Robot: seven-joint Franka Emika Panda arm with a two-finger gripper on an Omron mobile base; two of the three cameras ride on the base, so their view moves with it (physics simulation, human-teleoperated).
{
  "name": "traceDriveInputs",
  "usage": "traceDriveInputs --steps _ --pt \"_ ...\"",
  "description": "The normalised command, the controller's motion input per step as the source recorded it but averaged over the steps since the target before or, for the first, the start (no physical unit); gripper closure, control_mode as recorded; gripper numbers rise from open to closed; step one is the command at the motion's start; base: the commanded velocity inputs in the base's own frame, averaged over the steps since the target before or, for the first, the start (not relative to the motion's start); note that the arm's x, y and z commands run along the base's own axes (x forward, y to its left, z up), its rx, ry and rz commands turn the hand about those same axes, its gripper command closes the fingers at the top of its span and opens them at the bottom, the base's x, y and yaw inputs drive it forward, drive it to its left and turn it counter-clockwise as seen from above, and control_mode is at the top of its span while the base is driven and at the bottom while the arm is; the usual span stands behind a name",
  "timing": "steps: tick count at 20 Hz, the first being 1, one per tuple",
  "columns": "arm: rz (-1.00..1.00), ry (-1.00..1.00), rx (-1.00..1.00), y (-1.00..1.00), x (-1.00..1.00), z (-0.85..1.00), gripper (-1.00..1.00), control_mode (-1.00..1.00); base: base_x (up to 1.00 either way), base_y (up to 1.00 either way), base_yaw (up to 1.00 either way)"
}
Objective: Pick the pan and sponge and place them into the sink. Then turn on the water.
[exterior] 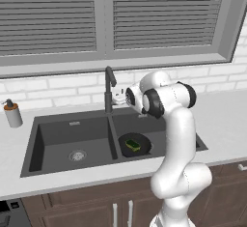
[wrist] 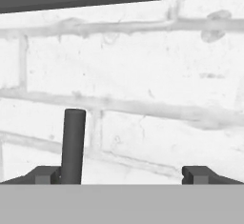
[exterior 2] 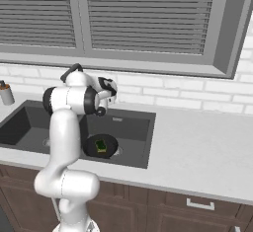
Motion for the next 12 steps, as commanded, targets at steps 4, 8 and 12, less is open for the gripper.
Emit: traceDriveInputs --steps 4,8,12 --pt "0.00 0.00 0.00 0.06 0.44 -0.10 -1.00 -1.00 0.00 0.00 0.00" --pt "0.00 0.00 0.00 0.05 0.38 -0.09 1.00 -1.00 0.00 0.00 0.00" --pt "-0.01 -0.01 0.00 0.00 0.26 -0.14 1.00 -1.00 0.00 0.00 0.00"
